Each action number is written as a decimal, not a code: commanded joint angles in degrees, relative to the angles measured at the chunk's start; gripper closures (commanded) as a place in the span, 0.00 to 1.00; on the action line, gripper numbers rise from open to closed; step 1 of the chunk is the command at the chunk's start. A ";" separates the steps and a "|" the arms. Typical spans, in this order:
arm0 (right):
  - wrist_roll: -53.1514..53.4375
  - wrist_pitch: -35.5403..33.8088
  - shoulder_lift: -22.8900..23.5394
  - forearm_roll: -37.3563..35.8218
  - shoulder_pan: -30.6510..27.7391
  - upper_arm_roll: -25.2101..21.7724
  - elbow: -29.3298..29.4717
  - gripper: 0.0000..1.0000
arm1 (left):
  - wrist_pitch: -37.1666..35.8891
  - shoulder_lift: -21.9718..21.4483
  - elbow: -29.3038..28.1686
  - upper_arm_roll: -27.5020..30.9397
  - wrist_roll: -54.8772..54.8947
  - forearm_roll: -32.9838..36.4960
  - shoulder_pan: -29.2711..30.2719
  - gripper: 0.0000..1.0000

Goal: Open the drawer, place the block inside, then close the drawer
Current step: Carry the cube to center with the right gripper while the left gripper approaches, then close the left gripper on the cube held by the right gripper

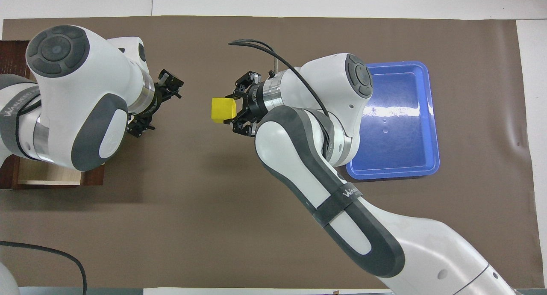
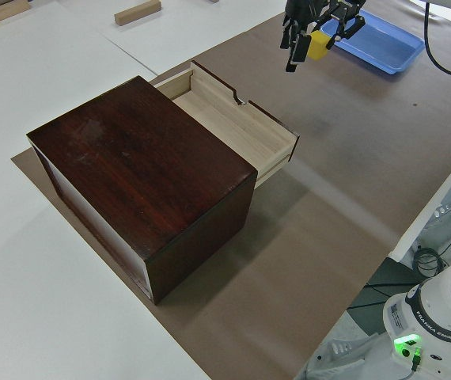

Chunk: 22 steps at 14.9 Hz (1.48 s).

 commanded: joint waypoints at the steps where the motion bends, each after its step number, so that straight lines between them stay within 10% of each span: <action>1: 1.10 -0.09 0.65 -0.41 0.36 -0.27 1.22 1.00 | 0.76 0.91 2.63 0.75 -14.16 -2.27 -1.67 0.00; 12: 1.10 -0.18 0.56 -1.38 0.45 -0.27 1.22 1.00 | 2.43 9.69 8.79 1.19 -38.80 2.37 -11.43 0.00; 22: 1.10 -0.27 0.56 -2.26 0.53 -0.27 0.96 1.00 | 0.33 9.17 8.88 1.45 -44.00 3.71 -11.26 0.00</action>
